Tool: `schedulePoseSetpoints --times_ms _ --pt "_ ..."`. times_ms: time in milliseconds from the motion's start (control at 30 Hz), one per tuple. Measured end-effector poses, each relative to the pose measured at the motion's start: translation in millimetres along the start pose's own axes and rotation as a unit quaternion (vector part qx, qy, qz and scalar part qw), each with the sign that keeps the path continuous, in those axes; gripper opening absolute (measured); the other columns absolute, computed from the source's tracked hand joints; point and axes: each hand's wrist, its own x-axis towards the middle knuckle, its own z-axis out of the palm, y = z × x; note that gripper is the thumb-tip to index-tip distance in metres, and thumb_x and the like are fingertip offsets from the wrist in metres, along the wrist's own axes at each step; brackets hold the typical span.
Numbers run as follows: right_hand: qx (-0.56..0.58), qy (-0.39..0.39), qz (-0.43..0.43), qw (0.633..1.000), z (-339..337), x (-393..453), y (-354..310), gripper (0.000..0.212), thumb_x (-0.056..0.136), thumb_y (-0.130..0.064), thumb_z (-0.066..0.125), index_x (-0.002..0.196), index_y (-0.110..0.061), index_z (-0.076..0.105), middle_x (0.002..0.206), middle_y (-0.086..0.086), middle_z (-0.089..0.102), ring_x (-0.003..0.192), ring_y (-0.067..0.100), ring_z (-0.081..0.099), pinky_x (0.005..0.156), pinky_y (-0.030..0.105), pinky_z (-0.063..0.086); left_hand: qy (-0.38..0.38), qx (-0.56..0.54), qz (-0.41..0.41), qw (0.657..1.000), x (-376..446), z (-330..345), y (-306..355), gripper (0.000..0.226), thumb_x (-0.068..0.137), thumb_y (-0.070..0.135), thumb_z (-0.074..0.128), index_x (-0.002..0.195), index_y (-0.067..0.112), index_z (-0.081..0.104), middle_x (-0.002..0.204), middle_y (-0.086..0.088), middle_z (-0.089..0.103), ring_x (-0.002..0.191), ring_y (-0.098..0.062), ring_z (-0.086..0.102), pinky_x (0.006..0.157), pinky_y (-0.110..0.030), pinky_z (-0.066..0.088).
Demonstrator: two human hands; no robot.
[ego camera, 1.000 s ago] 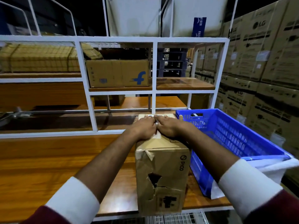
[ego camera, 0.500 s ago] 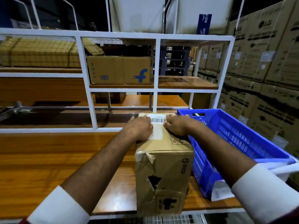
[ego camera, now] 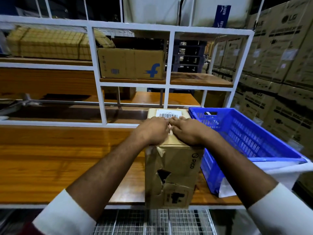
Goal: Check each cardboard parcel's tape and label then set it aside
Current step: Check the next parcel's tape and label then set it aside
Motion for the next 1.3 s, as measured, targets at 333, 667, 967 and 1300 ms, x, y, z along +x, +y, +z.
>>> schedulePoseSetpoints --times_ms 333,667,967,1300 --pt "-0.029 -0.005 0.053 0.998 -6.9 -21.8 1.6 0.052 0.106 -0.039 0.023 0.155 -0.022 0.027 0.163 -0.002 0.023 0.147 0.022 0.026 0.119 0.056 0.012 -0.015 -0.021 -0.007 1.000 -28.8 -15.1 4.5 0.045 0.106 0.035 0.031 0.145 0.017 0.045 0.152 -0.004 0.042 0.134 -0.024 0.043 0.109 -0.039 0.033" --pt "0.000 0.032 0.064 0.997 6.6 -39.7 1.0 0.055 0.105 -0.041 0.021 0.157 -0.021 0.021 0.164 0.000 0.018 0.150 0.017 0.019 0.119 0.054 0.018 0.015 -0.054 -0.007 0.998 -50.7 1.1 2.1 0.049 0.107 0.036 0.027 0.153 0.020 0.031 0.160 0.002 0.027 0.147 -0.014 0.023 0.120 -0.036 0.014" --pt "0.017 0.085 0.018 0.996 24.1 -47.7 -25.4 0.054 0.105 -0.039 0.021 0.155 -0.019 0.027 0.161 0.002 0.027 0.149 0.014 0.023 0.121 0.043 0.016 0.055 -0.046 0.034 0.997 -60.9 13.0 18.7 0.049 0.107 0.034 0.025 0.153 0.021 0.028 0.160 0.001 0.029 0.147 -0.010 0.022 0.121 -0.033 0.012" --pt "0.050 0.091 0.064 0.993 23.0 -82.9 2.6 0.051 0.106 -0.040 0.021 0.155 -0.028 0.025 0.162 -0.006 0.023 0.149 0.010 0.018 0.122 0.053 0.009 0.121 -0.123 0.007 0.985 -88.9 22.7 -7.7 0.047 0.107 0.038 0.024 0.151 0.027 0.035 0.156 0.009 0.034 0.145 -0.005 0.025 0.117 -0.024 0.013"
